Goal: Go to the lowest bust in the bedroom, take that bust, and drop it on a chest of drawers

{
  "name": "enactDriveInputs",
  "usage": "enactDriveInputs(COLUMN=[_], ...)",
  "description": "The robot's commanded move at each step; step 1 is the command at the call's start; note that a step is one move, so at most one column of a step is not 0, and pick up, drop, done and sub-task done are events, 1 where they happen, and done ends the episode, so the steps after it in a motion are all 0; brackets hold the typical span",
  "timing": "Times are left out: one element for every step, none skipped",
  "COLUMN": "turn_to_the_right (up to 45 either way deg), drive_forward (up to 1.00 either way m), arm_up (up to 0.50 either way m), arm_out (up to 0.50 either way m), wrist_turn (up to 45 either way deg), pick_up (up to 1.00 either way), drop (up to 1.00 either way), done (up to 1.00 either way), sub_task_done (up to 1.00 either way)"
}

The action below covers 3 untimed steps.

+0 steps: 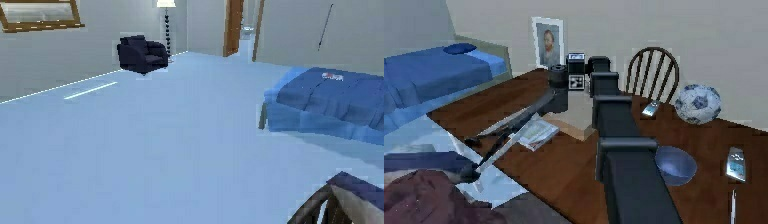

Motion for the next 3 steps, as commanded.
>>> enactDriveInputs(turn_to_the_right=[0.0, 0.0, -45.0], drive_forward=[0.00, 0.00, 0.00], arm_up=[0.00, 0.00, 0.00], arm_out=[0.00, -0.28, 0.00], wrist_turn=[-18.0, 0.0, 0.0], pick_up=[0.00, 0.00, 0.00], drop=[0.00, 0.00, 0.00], done=[0.00, 0.00, 0.00], sub_task_done=[0.00, 0.00, 0.00])
